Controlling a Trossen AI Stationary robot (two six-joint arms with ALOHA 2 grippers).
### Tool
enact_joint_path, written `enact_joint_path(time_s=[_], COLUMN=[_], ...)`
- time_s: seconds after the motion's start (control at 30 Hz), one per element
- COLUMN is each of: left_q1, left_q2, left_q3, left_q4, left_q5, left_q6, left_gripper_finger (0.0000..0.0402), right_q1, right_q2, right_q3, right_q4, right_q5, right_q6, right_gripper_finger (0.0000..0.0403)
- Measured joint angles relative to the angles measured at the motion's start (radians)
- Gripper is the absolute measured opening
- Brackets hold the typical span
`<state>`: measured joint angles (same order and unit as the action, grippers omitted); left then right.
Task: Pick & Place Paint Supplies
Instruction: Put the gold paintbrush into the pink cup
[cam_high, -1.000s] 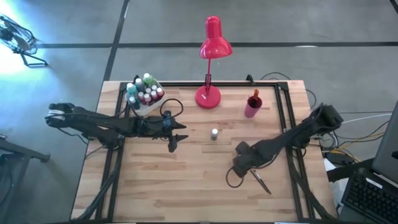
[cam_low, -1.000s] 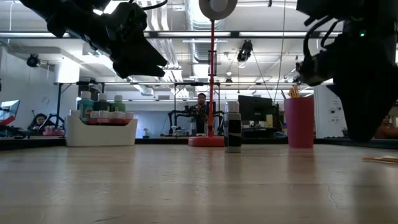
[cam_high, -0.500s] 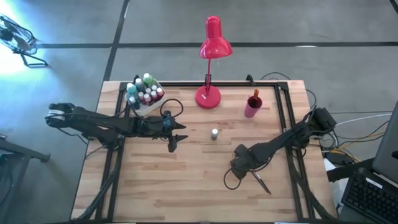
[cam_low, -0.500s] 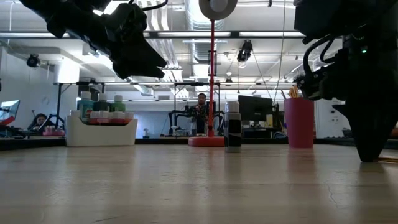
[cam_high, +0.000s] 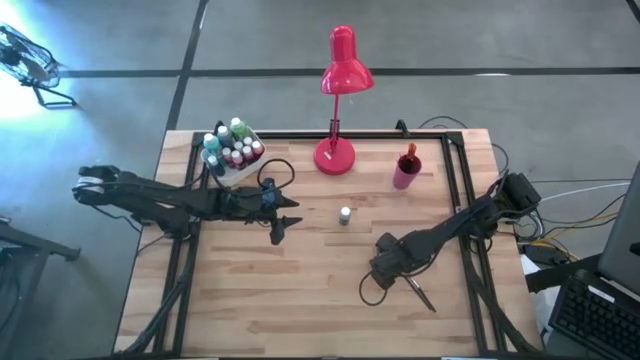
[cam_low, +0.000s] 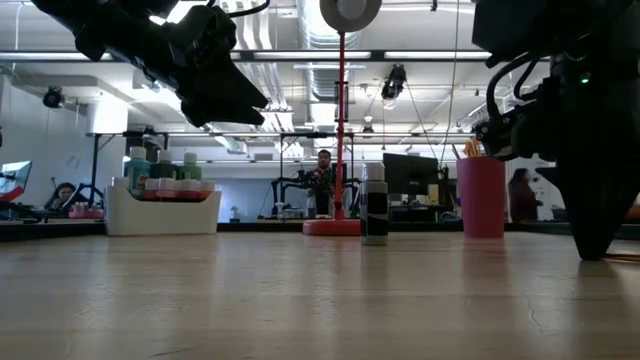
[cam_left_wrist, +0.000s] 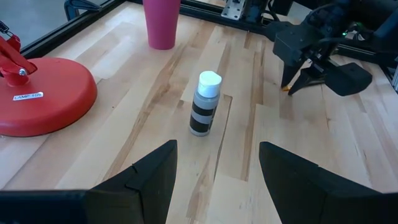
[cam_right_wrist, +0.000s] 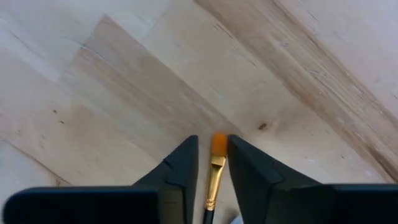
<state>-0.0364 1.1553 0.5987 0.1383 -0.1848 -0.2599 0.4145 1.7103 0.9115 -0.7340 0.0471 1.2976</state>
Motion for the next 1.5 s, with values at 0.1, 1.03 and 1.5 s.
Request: enact_joint_path(time_s=[0.1, 1.03, 1.5], left_q1=[0.000, 0.000, 0.000], left_q2=[0.000, 0.000, 0.000], left_q3=[0.000, 0.000, -0.001], left_q4=[0.000, -0.001, -0.006], left_q5=[0.000, 0.000, 0.000], left_q6=[0.000, -0.002, -0.002], left_gripper_finger=[0.0232, 0.0232, 0.0232], right_q1=[0.000, -0.002, -0.024], right_q2=[0.000, -0.308, -0.557], right_q3=[0.000, 0.035, 0.034], right_q4=[0.003, -0.003, -0.133], right_q5=[0.000, 0.213, 0.616], right_q6=[0.000, -0.051, -0.163], right_gripper_finger=[0.0062, 0.0008, 0.0008])
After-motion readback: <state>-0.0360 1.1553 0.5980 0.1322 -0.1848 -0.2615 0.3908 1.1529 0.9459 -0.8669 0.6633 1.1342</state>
